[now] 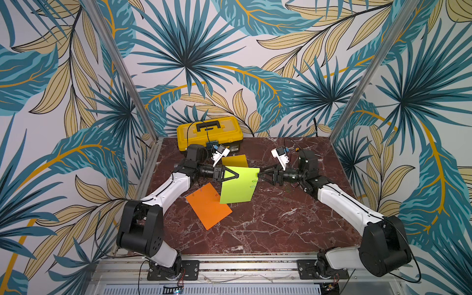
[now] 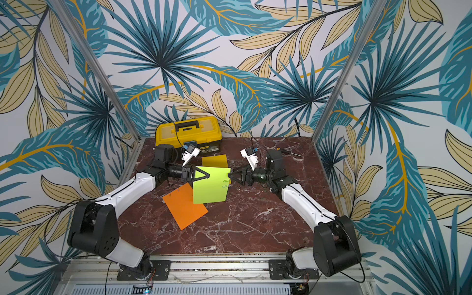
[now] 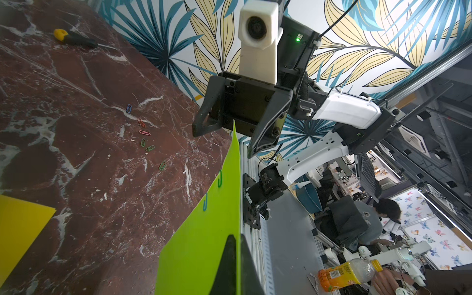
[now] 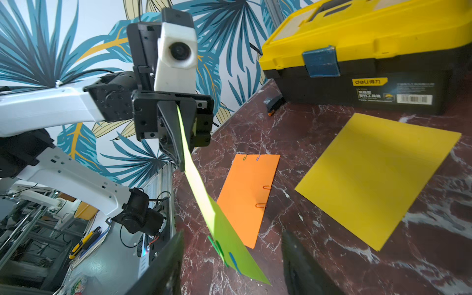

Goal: Unclip the paperclips from the documents
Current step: Adjust the document.

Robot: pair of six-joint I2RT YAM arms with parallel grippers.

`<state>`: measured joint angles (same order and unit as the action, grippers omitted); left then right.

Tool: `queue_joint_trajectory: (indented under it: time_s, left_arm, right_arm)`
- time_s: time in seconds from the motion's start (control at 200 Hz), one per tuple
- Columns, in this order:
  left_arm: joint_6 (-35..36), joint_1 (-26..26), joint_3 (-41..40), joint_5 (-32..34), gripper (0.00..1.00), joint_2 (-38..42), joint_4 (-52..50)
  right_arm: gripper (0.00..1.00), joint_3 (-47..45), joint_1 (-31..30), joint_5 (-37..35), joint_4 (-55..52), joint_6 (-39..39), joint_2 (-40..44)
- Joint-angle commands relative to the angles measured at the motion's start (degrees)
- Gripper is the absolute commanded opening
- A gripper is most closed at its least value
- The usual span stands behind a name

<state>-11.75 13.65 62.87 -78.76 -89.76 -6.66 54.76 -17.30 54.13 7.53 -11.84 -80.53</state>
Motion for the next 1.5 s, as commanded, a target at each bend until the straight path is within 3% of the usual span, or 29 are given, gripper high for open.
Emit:
queue_joint_trajectory:
  time_s: [0.0, 0.195, 0.576, 0.706, 0.811, 0.946, 1.046, 1.492]
  left_arm:
    - [0.06, -0.30, 2.22, -2.18, 0.00, -1.44, 0.81]
    - [0.15, -0.25, 4.13, -3.11, 0.00, -3.29, 0.81]
    - [0.63, -0.11, 5.02, -4.12, 0.00, -6.44, 0.78]
    - [0.76, -0.18, 5.36, -3.62, 0.00, -6.73, 0.80]
    - [0.72, -0.12, 5.59, -3.42, 0.04, -6.60, 0.80]
    - [0.50, -0.22, 5.28, -3.16, 0.27, -6.33, 0.78]
    - [0.26, -0.23, 4.65, -3.49, 0.35, -5.98, 0.78]
    - [0.32, -0.28, 1.81, -2.88, 0.36, -4.46, 0.78]
  right_arm:
    - [0.62, 1.56, -1.13, 2.80, 2.53, -1.16, -2.05]
    - [0.54, 2.58, -2.16, 4.08, 6.52, -4.39, -4.67]
    - [0.09, 3.24, -2.46, 5.78, 8.74, -8.20, -6.26]
    - [0.00, 3.25, -2.40, 5.74, 7.41, -8.50, -6.57]
    - [0.00, 3.23, -2.43, 4.64, 6.41, -8.55, -6.43]
    - [0.00, 3.42, -2.33, 2.97, 6.06, -9.14, -6.56]
    - [0.00, 3.64, -2.28, 1.57, 6.12, -9.54, -6.62]
    - [0.00, 4.48, -0.47, -1.92, 9.14, -12.67, -6.83]
